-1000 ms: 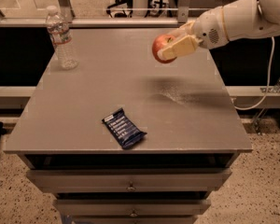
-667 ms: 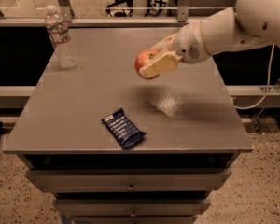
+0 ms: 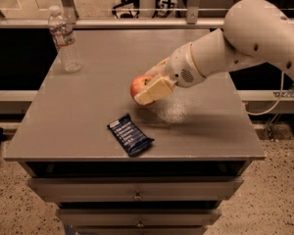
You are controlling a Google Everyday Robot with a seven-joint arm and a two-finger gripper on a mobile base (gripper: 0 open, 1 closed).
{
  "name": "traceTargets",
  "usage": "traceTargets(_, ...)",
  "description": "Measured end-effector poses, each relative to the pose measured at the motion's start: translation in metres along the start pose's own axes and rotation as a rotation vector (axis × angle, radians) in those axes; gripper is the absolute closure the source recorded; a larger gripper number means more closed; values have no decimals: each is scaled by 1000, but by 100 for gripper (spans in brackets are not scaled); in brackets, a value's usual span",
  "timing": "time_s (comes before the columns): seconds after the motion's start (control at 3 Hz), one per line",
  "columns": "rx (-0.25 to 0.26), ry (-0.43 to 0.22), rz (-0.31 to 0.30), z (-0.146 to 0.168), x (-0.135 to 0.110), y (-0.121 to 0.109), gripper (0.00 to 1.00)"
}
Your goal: Move apple near rxbar blueberry
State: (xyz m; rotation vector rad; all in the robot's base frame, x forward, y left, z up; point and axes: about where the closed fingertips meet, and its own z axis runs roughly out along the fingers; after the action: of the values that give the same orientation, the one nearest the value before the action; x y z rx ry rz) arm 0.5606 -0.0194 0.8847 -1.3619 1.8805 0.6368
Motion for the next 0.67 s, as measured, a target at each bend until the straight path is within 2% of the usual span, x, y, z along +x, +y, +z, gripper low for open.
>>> traceTargets(0.67, -37, 26, 20, 9, 22, 8, 100)
